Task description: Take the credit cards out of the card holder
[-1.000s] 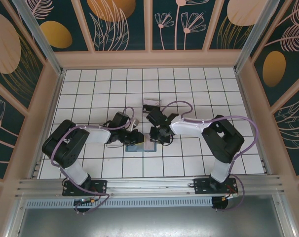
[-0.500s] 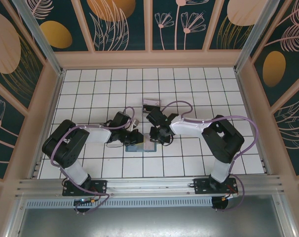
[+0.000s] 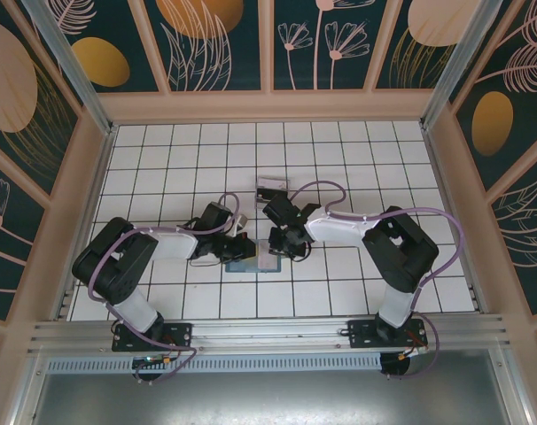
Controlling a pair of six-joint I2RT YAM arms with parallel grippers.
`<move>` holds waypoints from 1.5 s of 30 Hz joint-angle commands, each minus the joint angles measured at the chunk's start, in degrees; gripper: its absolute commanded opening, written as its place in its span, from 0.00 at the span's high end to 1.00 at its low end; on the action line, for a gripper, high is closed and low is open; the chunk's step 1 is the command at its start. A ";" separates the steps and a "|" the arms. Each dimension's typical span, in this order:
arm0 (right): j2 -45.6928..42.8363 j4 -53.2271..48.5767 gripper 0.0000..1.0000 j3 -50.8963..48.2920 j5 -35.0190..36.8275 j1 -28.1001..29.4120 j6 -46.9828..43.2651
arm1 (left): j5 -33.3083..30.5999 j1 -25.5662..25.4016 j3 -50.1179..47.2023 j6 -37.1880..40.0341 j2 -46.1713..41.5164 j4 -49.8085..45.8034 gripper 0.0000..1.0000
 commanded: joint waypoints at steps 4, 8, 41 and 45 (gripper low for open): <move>4.32 0.03 0.75 -2.55 -0.95 1.68 0.04 | -5.97 -0.24 2.00 2.59 1.18 -9.16 0.79; 4.29 -0.06 0.75 -2.24 -0.86 1.63 0.03 | -8.66 -0.32 3.69 3.23 0.18 -13.09 0.79; -4.66 -0.82 0.65 -3.45 0.19 -0.48 0.71 | -5.33 -3.37 11.18 -1.79 -1.59 -15.12 0.74; -4.47 -0.58 0.65 -3.63 0.02 -0.51 0.72 | -4.12 -3.84 11.34 -2.65 -0.09 -13.18 0.73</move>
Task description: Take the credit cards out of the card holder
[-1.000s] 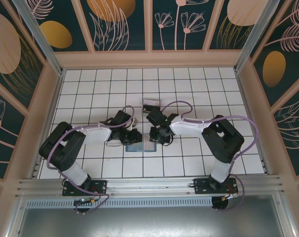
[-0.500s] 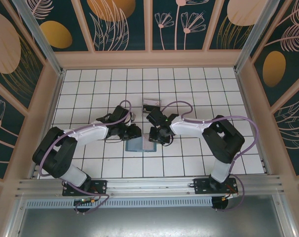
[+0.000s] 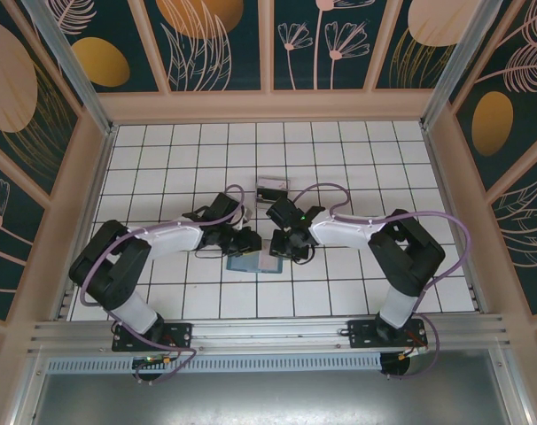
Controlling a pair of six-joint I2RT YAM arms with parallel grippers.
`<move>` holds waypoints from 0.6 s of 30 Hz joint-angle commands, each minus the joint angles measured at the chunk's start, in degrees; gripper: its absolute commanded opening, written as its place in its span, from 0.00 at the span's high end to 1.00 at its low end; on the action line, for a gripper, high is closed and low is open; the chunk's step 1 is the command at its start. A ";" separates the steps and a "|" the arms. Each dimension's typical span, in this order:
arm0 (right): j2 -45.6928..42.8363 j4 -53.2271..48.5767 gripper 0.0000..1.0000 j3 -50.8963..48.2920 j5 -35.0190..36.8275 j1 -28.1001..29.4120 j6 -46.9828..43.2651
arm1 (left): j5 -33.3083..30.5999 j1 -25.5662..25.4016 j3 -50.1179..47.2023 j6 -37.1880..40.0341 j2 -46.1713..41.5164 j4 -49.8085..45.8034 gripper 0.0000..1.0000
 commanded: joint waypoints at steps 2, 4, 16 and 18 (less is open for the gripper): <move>-1.51 -1.03 0.65 -1.04 0.04 -0.27 0.61 | 2.01 -0.69 1.93 -1.35 2.05 2.50 0.73; -1.43 -0.89 0.65 -1.33 -0.01 -0.30 0.66 | 2.10 -0.97 2.20 -1.30 2.64 2.64 0.72; -1.02 -0.09 0.66 -2.24 -0.45 -0.34 0.59 | -0.70 -1.57 2.80 -0.21 3.77 -0.27 0.72; -0.97 -0.02 0.66 -2.28 -0.53 -0.39 0.63 | -1.38 -1.66 3.04 0.09 3.66 -1.09 0.72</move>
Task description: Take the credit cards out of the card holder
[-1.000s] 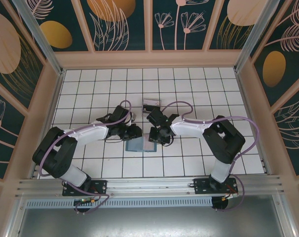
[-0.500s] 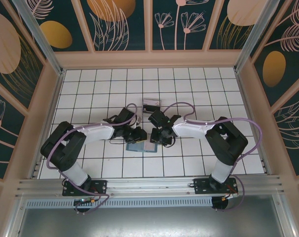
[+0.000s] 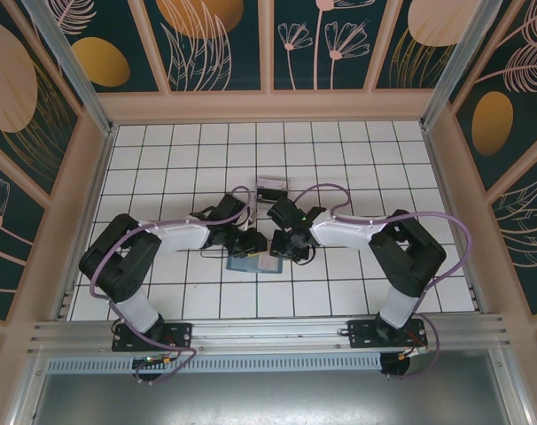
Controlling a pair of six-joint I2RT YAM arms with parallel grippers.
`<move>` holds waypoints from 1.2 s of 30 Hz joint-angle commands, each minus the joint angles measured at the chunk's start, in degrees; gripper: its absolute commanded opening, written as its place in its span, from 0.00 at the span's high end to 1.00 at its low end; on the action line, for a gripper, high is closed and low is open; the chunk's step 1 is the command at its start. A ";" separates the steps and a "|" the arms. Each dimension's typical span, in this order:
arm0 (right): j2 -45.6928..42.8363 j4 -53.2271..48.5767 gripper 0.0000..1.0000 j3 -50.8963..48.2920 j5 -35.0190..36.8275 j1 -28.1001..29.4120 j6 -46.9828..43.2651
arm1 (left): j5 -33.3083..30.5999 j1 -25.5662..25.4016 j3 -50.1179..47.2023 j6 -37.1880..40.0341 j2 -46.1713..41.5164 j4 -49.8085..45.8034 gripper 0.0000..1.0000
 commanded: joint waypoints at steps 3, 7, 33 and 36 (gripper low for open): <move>-0.46 -0.62 0.66 -1.65 -0.48 -0.37 0.55 | -2.34 -0.43 1.66 1.27 0.29 -3.40 0.72; 0.02 -0.35 0.66 -1.79 -0.58 -0.36 0.50 | -2.05 -0.78 1.85 1.40 0.52 -3.53 0.72; 1.95 -0.32 0.63 -3.01 0.87 -0.30 0.84 | -20.24 -4.26 11.11 7.09 1.72 -22.61 0.71; 1.95 -0.73 0.64 -3.07 1.49 -0.32 0.89 | -21.66 -4.26 11.38 6.92 1.16 -23.23 0.71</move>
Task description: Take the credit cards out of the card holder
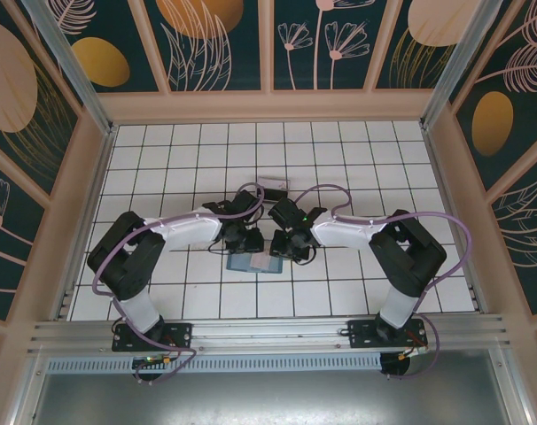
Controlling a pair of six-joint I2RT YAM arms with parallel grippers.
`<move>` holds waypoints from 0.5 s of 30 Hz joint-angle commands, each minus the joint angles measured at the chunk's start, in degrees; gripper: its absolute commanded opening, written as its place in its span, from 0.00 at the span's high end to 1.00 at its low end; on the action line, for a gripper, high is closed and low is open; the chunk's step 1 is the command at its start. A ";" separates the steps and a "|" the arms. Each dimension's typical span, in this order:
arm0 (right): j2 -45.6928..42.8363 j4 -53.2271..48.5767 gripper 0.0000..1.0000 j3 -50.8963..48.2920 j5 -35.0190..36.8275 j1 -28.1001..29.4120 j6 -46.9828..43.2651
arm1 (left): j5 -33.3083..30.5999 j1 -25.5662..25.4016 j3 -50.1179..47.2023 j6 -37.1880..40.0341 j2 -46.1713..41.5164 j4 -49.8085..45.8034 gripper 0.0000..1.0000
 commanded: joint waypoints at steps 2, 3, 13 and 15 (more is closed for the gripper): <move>1.82 -1.79 0.65 -2.39 2.16 0.00 0.73 | -4.14 -0.06 1.06 0.77 -3.21 -4.00 0.71; 1.74 -1.83 0.65 -2.29 2.17 0.02 0.72 | -4.13 0.02 1.02 0.68 -3.70 -3.74 0.71; -0.47 -1.19 0.62 -1.60 1.47 0.02 1.35 | 8.89 5.06 -7.12 -3.94 -10.39 10.54 0.73; -0.32 -1.12 0.61 -1.16 1.38 0.03 1.41 | 12.16 6.24 -8.49 -4.51 -10.91 12.97 0.73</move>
